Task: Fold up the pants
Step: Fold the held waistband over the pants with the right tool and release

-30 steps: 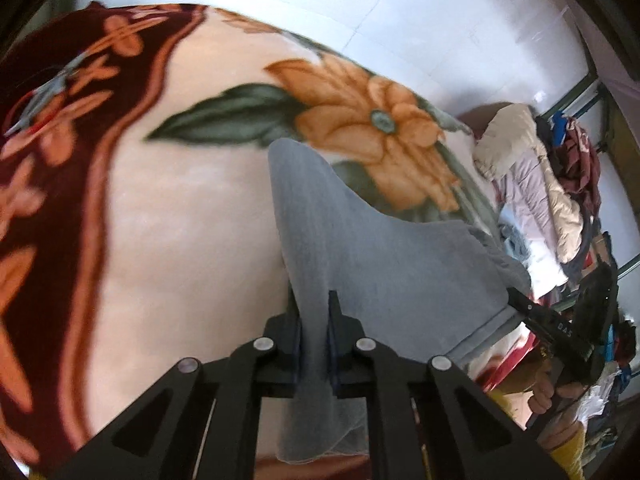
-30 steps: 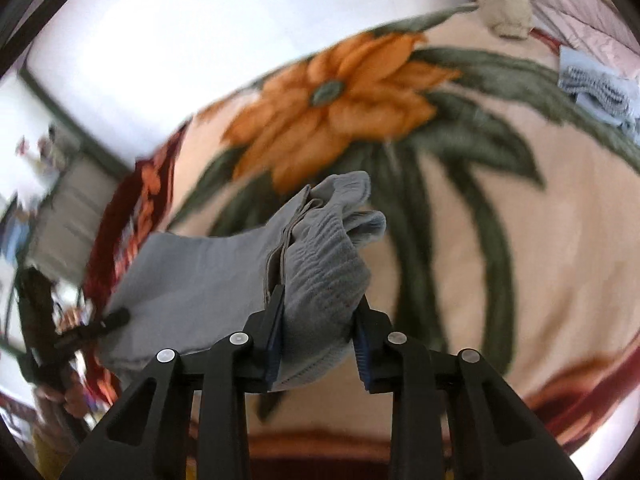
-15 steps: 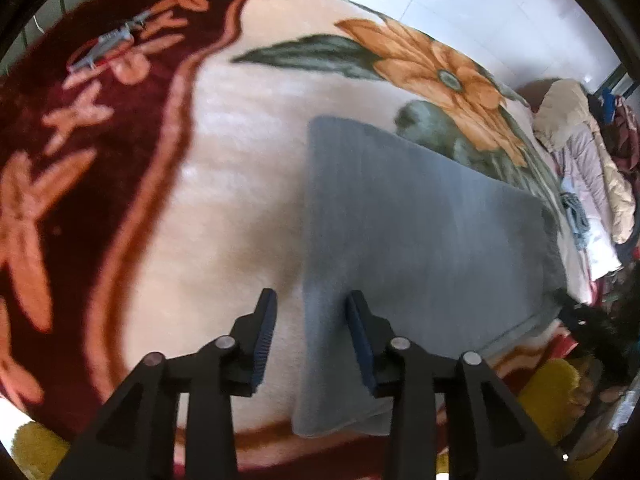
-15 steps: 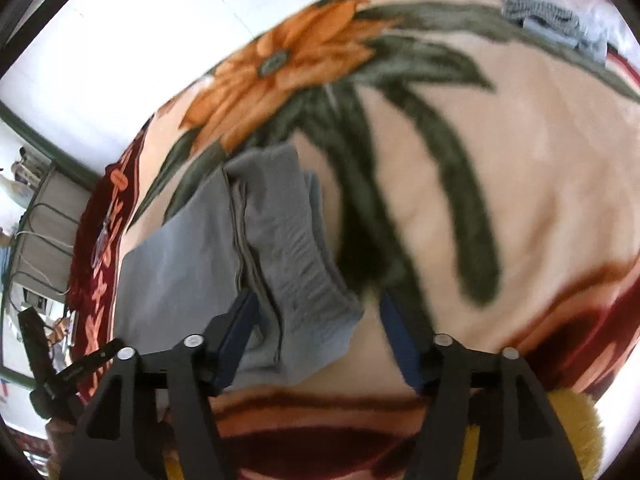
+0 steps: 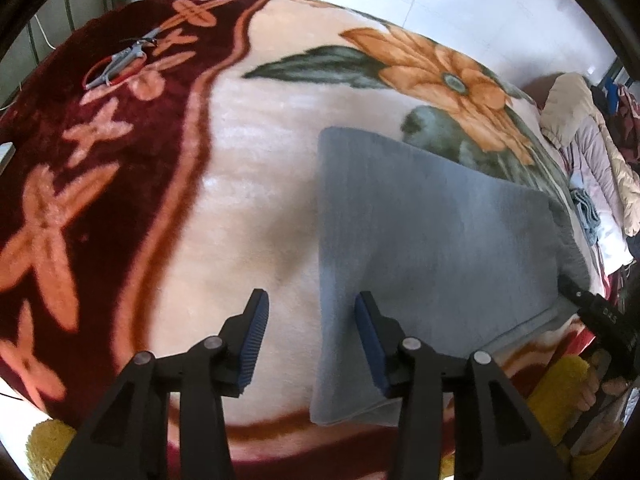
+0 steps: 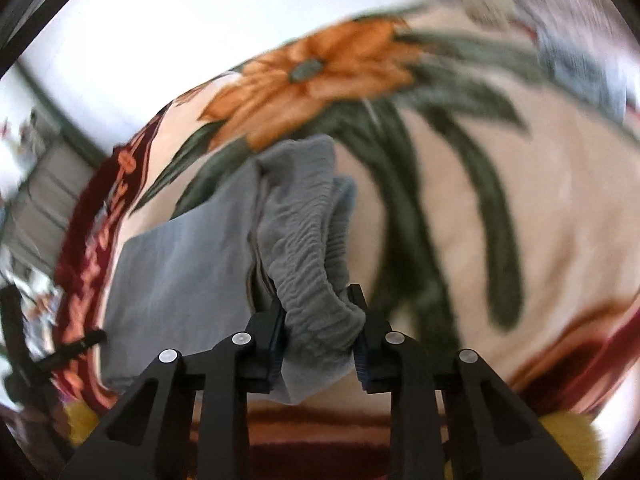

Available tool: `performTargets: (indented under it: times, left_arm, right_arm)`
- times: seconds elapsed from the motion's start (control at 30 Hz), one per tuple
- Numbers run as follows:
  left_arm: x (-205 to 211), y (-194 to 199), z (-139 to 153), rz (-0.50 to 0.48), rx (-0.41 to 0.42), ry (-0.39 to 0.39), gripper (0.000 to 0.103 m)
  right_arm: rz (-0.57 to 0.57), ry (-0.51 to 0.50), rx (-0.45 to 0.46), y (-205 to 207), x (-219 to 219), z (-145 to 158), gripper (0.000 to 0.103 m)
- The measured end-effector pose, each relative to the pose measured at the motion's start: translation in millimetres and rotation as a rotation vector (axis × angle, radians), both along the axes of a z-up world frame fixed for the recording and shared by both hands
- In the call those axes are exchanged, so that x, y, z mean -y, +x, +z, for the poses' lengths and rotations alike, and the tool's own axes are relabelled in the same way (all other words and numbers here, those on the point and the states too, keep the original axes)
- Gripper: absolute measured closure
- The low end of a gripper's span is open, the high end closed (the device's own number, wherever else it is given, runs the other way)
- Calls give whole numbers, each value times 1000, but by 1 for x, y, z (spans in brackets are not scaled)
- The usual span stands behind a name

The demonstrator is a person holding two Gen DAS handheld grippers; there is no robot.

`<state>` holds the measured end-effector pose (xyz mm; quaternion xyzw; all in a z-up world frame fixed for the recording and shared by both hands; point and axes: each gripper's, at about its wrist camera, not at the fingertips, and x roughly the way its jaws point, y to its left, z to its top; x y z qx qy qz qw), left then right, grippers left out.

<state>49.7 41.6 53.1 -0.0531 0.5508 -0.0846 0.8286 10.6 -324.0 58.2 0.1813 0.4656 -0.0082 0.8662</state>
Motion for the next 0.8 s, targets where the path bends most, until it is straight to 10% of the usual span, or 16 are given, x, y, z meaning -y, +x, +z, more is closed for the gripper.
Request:
performTargets:
  times: [0.13,0.33,0.8]
  left_arm:
    - [-8,-1,6,20,11,-33,56]
    - [-25,-4,18,49,41,-64,56]
    - [-61,-1,10,116,43,-96,55]
  right_arm:
    - [123,-216,68,1,-48,38,75]
    - [303,-271,125,9,-120,71,75]
    - [585,-292,9,32,-252,12,70]
